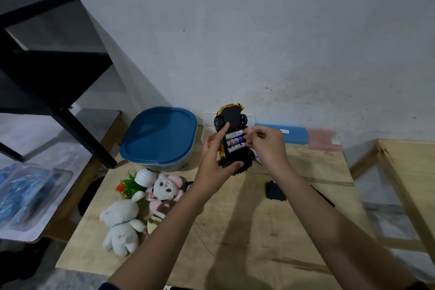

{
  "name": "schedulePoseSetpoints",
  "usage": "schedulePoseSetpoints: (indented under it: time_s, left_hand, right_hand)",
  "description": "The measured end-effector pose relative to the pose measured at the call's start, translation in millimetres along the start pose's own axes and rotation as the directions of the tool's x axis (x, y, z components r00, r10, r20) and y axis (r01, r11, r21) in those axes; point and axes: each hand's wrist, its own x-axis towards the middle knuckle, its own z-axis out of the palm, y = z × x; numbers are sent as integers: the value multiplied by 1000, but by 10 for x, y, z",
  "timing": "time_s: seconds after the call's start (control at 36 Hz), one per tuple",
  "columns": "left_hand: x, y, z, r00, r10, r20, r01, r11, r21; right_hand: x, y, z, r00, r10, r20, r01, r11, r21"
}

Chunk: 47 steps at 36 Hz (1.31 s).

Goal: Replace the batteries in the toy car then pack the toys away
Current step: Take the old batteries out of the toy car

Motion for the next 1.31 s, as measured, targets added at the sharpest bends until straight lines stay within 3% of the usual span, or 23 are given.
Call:
schedulePoseSetpoints:
  time_s: [0.28, 0.69, 0.97, 1.31]
  left_hand:
    - [26, 17, -34, 1000, 17, 4, -17, 1000, -12]
    - [54, 59, -13, 998, 62, -16, -63, 996, -64]
    - [87, 29, -11, 997, 70, -18, -70, 997, -27]
    - [88, 0, -47, 999, 48, -5, -48, 998, -48]
  right_hand:
    - [41, -22, -11, 999, 23, 23, -23, 1000, 19]
    - [-1, 34, -53, 997, -80, -8, 81, 991, 111]
    - [-64, 24, -17, 975, -199, -95, 201, 980, 3]
    - [-71, -17, 4, 967, -254, 35, 249, 963, 104]
